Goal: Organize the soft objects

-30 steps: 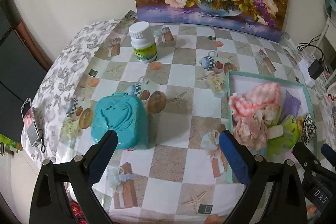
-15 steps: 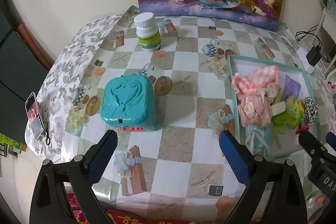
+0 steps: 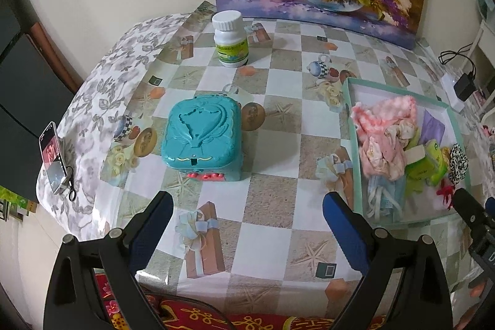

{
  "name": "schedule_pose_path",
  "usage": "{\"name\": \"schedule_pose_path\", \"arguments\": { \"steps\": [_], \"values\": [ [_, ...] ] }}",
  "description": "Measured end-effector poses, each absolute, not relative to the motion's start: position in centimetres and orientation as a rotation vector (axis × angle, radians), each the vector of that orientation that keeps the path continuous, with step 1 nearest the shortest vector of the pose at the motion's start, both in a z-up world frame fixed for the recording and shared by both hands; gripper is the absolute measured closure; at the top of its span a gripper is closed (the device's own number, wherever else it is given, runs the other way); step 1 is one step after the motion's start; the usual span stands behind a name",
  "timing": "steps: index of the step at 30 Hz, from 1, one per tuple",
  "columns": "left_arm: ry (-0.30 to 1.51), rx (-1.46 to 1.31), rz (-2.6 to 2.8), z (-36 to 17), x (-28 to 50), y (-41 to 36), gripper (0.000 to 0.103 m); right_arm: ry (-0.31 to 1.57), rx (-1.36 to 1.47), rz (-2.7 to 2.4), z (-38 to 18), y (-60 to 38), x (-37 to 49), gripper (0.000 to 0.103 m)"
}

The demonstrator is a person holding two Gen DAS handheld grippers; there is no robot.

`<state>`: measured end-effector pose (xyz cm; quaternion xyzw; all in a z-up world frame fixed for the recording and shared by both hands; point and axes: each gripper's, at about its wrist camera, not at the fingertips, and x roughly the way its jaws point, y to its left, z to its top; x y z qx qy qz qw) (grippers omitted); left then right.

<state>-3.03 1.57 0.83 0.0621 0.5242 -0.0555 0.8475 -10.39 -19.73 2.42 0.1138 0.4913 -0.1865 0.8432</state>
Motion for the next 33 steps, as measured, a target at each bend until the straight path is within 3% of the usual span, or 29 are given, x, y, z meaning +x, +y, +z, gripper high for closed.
{"name": "schedule_pose_path", "arguments": {
  "steps": [33],
  "values": [
    [1.122, 0.110, -0.159, 0.6, -2.5, 1.6, 0.006, 1.087, 0.201, -0.329, 1.3, -18.8, -9.1, 0.000]
  ]
}}
